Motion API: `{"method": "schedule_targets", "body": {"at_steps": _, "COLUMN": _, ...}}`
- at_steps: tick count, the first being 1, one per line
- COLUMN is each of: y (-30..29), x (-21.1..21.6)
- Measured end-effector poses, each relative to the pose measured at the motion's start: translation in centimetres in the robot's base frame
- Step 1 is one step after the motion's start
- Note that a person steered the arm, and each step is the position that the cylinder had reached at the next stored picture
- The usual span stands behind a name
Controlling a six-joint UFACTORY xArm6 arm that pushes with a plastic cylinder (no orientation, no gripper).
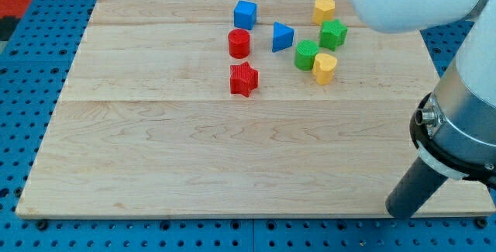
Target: Place the red star at the center left side of the board
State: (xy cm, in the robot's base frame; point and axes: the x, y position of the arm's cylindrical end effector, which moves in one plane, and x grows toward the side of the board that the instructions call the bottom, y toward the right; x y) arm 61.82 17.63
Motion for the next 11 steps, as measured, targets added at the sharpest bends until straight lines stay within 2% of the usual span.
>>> {"method": "schedule_targets", "body": {"at_steps": 2, "y": 1.0, "x": -1.6}}
{"method": "schedule_targets", "body": {"at_steps": 3, "y": 1.1, "x": -8.7}}
{"method": "schedule_targets", "body": {"at_steps": 5, "y": -11.7, "x": -19.6}}
{"method": "schedule_targets", "body": {"at_steps": 6, "y": -20.4, "x": -22.5}}
{"method": "schedule_targets", "body": {"at_steps": 7, "y": -27.8, "x": -24.0}}
{"method": "schedule_targets", "body": {"at_steps": 8, "y": -31.1, "x": -22.9}}
{"method": "schedule_targets", "body": {"at_steps": 9, "y": -26.6, "x": -21.4}}
{"method": "schedule_targets", "body": {"at_steps": 10, "y": -33.8, "x": -20.0}}
{"method": "schedule_targets", "body": {"at_steps": 11, "y": -30.7, "x": -17.5}}
